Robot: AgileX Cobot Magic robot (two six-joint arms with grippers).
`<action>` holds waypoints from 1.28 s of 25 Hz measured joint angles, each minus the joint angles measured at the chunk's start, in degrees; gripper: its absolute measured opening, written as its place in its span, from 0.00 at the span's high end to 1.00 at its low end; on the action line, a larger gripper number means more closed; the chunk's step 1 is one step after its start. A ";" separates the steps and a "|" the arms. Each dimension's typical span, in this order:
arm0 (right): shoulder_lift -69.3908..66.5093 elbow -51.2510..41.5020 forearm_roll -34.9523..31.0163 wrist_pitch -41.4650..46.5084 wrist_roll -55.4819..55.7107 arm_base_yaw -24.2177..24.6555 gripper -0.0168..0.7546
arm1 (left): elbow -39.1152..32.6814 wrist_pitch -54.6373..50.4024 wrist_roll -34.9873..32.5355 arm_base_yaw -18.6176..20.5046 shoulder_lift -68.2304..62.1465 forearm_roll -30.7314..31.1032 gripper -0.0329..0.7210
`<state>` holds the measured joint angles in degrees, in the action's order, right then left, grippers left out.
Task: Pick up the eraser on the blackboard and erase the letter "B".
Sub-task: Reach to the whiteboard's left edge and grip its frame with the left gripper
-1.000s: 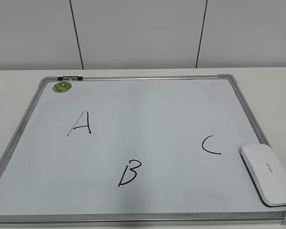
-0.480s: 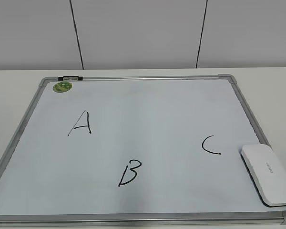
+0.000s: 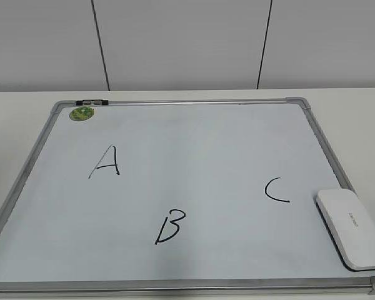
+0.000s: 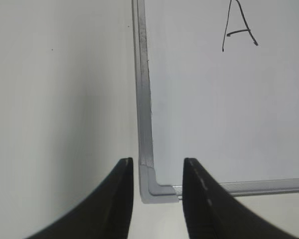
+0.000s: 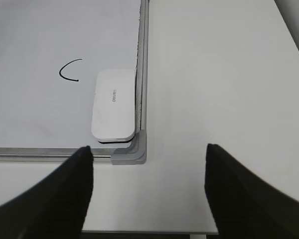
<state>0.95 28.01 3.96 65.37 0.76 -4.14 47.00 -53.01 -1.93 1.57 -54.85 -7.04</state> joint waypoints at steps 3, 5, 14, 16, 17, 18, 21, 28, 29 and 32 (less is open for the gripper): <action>0.00 0.00 0.00 0.00 0.00 0.00 0.31 | 4.09 0.37 0.00 0.00 -6.64 -0.45 0.63; 0.00 0.00 0.00 0.00 0.00 0.00 0.31 | 6.93 0.50 0.00 0.00 -10.96 -0.44 0.63; 0.00 0.00 0.00 0.00 0.00 0.00 0.31 | 17.85 -0.18 0.12 0.00 -26.70 -0.44 0.63; 0.00 0.00 0.00 0.00 0.00 0.00 0.31 | 20.93 -1.04 0.12 0.00 -30.29 0.22 0.63; 0.00 0.00 0.00 0.00 0.00 0.00 0.31 | 22.20 -1.55 0.12 0.00 -31.79 0.66 0.63; 0.00 0.00 0.00 0.00 0.00 0.00 0.31 | 23.68 -1.90 0.12 0.00 -33.56 1.13 0.63; 0.00 0.00 0.00 0.00 0.00 0.00 0.31 | 26.97 -2.19 0.12 0.00 -38.35 1.76 0.63; 0.00 0.00 0.00 0.00 0.00 0.00 0.31 | 32.66 -1.60 0.12 0.00 -48.78 2.66 0.63; 0.00 0.00 0.00 0.00 0.00 0.00 0.31 | 33.54 -1.60 0.12 0.00 -50.26 2.74 0.63; 0.00 0.00 0.00 0.00 0.00 0.00 0.31 | 36.46 -1.71 0.12 0.00 -54.39 2.88 0.63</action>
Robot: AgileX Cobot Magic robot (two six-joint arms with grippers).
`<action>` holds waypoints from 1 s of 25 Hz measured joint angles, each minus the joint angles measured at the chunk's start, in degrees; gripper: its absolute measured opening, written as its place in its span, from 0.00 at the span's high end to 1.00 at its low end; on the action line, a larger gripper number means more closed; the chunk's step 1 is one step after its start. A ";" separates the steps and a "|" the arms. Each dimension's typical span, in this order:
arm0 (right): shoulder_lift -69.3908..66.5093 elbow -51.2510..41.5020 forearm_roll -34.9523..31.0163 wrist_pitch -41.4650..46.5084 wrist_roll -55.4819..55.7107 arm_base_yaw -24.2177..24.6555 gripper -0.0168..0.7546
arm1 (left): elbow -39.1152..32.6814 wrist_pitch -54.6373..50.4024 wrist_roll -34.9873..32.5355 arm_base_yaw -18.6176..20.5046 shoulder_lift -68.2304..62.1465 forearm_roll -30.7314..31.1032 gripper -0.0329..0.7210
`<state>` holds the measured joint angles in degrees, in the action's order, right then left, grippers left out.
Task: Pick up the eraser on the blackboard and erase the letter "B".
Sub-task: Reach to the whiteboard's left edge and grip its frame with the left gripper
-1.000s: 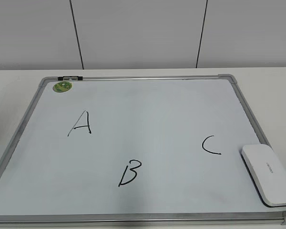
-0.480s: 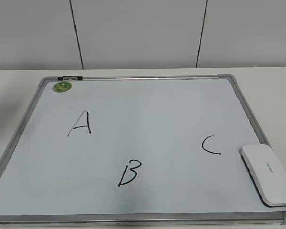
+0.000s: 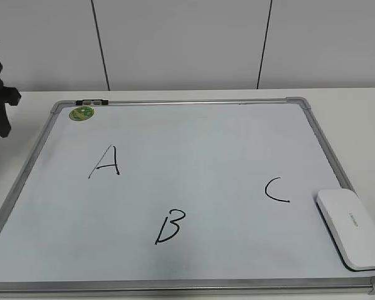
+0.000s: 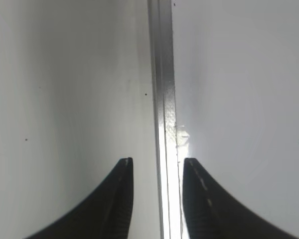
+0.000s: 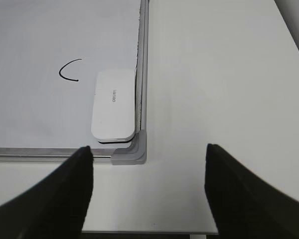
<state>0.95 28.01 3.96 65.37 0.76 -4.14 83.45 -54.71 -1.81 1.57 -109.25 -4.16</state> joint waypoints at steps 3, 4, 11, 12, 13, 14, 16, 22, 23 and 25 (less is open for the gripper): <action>0.00 0.00 0.00 0.00 0.00 0.00 0.31 | 2.37 -0.89 -0.51 0.00 -3.31 0.14 0.63; 0.00 0.00 0.00 0.00 0.00 0.00 0.31 | 2.99 -1.03 -0.65 0.00 -4.23 0.14 0.63; 0.00 0.00 0.00 0.00 0.00 0.00 0.31 | 5.49 -1.42 -1.89 0.00 -8.65 0.14 0.63; 0.00 0.00 0.00 0.00 0.00 0.00 0.31 | 5.86 -1.46 -2.01 0.00 -9.30 0.14 0.63; 0.00 0.00 0.00 0.00 0.00 0.00 0.31 | 5.98 -1.46 -2.25 0.00 -9.83 0.14 0.63; 0.00 0.00 0.00 -0.10 0.00 0.00 0.31 | 6.35 -1.55 -2.51 0.00 -10.15 0.14 0.63; 0.00 0.00 0.00 -0.11 0.00 0.00 0.31 | 6.84 -1.59 -2.83 0.00 -11.00 0.14 0.63; 0.00 0.00 0.00 -0.11 0.00 0.00 0.31 | 8.58 -1.59 -3.86 0.00 -13.90 0.03 0.63; 0.00 0.00 0.00 -0.11 0.00 0.00 0.31 | 8.57 -1.59 -3.98 0.00 -14.40 -0.11 0.63; 0.00 0.00 0.00 -0.11 0.00 0.00 0.31 | 8.57 -1.59 -4.01 0.00 -15.15 -0.19 0.63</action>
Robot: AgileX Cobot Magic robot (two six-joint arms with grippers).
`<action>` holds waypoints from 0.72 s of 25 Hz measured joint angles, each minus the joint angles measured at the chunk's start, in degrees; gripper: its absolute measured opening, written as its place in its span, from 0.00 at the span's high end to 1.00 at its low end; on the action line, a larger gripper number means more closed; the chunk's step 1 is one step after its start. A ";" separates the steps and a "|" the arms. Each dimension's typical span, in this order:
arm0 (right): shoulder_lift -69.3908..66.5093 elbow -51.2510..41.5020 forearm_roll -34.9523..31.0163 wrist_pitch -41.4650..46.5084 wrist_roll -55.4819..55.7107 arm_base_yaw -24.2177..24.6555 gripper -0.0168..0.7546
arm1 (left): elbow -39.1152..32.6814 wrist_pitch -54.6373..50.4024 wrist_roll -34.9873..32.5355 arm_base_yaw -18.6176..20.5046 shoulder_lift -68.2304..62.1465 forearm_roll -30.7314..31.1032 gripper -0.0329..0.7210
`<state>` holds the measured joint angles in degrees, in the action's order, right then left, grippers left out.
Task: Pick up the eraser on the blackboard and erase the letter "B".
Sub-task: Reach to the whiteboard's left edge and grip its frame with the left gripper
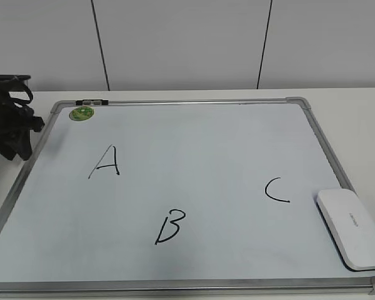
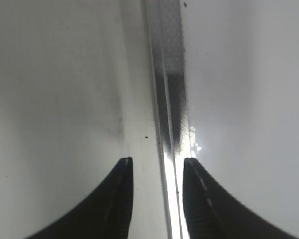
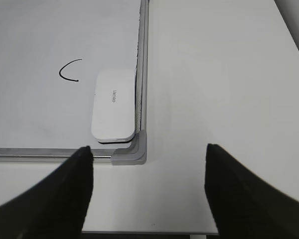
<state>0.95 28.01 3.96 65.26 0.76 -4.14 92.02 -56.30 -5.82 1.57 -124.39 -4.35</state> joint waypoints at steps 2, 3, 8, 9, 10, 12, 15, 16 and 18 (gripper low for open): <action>0.00 0.00 0.00 0.00 0.00 0.00 0.31 | 0.00 0.00 -0.10 0.00 -0.75 -0.05 0.63; 0.00 0.00 0.00 0.00 0.00 0.00 0.31 | 0.00 0.00 -0.13 0.00 -1.11 -0.14 0.63; 0.00 0.00 0.00 0.00 0.00 0.00 0.31 | 0.54 0.11 -0.23 0.00 -2.75 -0.75 0.63; 0.00 0.00 0.00 0.00 0.00 0.00 0.31 | 0.63 0.00 -0.23 0.00 -2.77 -0.98 0.63; 0.00 0.00 0.00 0.00 0.00 0.00 0.31 | 0.67 0.00 -0.23 0.00 -2.87 -1.10 0.63; 0.00 0.00 0.00 0.00 0.00 0.00 0.31 | 0.77 -0.10 -0.23 0.00 -2.87 -1.35 0.64; 0.00 0.00 0.00 0.00 0.00 0.00 0.31 | 0.77 -0.32 -0.23 0.00 -2.87 -2.70 0.71; 0.00 0.00 0.00 0.00 0.00 0.00 0.31 | 0.77 -0.32 -0.23 0.00 -2.87 -2.96 0.76; 0.00 0.00 0.00 0.00 0.00 0.00 0.31 | 0.77 -0.55 -0.23 0.00 -2.87 -3.61 0.87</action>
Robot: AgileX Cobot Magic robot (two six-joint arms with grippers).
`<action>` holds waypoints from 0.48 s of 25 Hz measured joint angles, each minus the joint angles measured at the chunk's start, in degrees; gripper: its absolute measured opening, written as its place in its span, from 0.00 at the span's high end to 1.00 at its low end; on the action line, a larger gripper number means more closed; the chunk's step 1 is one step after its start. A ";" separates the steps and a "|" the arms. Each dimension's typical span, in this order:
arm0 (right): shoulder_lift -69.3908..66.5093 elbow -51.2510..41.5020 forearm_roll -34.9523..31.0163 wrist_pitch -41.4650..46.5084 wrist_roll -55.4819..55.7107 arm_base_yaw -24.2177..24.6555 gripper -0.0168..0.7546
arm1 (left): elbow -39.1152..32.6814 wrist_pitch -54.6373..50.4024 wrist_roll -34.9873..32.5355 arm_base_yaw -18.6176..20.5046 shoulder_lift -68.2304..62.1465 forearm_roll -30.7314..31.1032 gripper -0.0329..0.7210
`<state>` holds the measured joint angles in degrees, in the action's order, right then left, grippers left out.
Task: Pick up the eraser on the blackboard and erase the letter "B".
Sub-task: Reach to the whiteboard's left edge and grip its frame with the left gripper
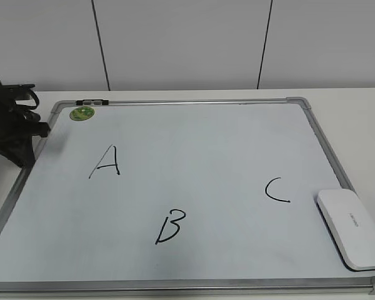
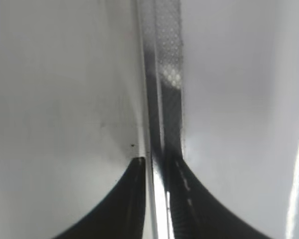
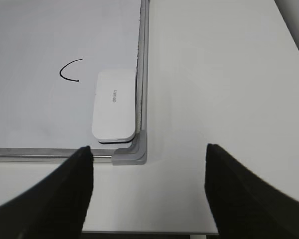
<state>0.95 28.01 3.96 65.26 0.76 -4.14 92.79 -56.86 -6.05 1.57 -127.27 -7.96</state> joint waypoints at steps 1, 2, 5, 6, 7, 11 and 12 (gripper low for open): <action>0.00 0.00 0.00 0.00 0.00 0.00 0.31 | 0.00 0.00 0.00 0.00 0.00 -0.12 0.90; 0.00 0.00 0.00 0.00 0.00 0.00 0.31 | 0.00 0.00 0.00 0.11 0.00 -0.24 0.91; 0.00 0.00 -0.94 0.00 0.00 0.00 0.31 | 0.00 -0.09 0.00 0.19 0.00 -0.58 0.91; 0.00 0.12 -1.73 -0.12 0.00 0.00 0.31 | 0.00 -0.09 0.00 0.19 0.00 -0.67 0.91; 0.00 0.47 -2.27 -0.45 0.00 0.00 0.31 | 0.00 -0.09 0.00 0.19 0.00 -0.67 0.91; -2.56 3.30 -3.96 -3.28 0.00 0.00 0.31 | 0.00 -0.09 0.10 0.19 0.00 -0.67 0.91; -4.45 4.12 -3.96 -3.77 0.00 0.00 0.31 | 0.00 -0.09 0.10 0.19 0.00 -0.67 0.91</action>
<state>-3.50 32.13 0.00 61.50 0.76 -4.14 92.79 -56.95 -5.94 1.77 -127.27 -8.63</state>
